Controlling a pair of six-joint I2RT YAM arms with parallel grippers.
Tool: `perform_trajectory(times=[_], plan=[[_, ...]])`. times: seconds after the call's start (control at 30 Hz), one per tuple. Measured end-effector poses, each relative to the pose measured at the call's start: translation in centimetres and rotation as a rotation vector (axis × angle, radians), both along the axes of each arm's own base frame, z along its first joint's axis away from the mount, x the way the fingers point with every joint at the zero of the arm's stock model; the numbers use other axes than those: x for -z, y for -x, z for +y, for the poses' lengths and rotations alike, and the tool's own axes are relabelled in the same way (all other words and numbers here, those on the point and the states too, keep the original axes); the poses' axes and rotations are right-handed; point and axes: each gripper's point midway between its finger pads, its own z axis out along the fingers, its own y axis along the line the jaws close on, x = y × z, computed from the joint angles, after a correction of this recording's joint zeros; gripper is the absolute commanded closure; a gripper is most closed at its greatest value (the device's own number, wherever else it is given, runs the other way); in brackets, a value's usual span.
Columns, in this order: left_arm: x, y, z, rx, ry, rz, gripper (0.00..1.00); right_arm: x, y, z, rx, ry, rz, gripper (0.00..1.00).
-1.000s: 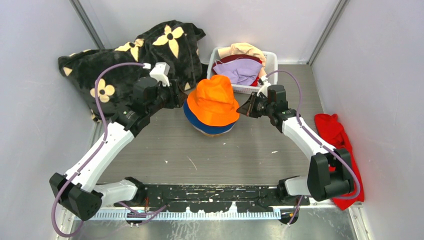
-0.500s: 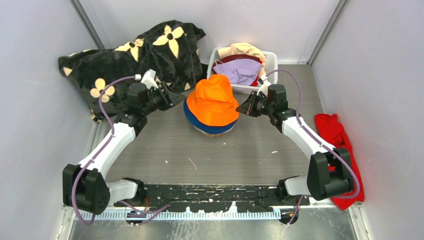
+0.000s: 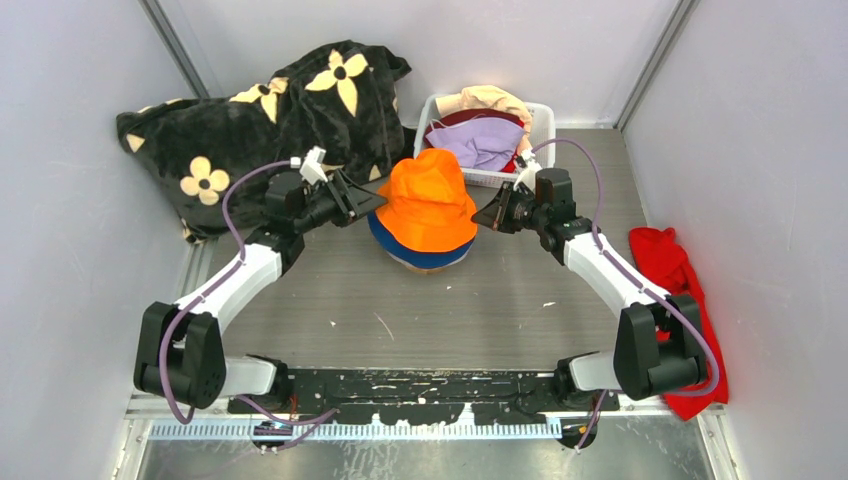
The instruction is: Stack the hats
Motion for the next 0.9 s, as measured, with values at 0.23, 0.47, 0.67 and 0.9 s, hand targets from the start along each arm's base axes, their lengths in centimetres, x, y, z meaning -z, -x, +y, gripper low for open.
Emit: perform_trajectory(times=[0.23,0.47,0.67,0.9], plan=[[0.7,0.3,0.0,0.005,0.005,0.010,0.48,0.0,0.0,0.0,0.000,0.000,0.000,0.99],[1.7,0.7,0.1,0.005,-0.001,0.030,0.48,0.0,0.0,0.0,-0.001,-0.001,0.000,0.99],[1.8,0.7,0.1,0.004,-0.003,0.028,0.48,0.0,0.0,0.1,-0.002,0.000,0.001,0.99],[2.2,0.7,0.3,-0.001,-0.002,0.023,0.47,0.2,0.0,0.1,-0.003,0.000,0.004,0.99]])
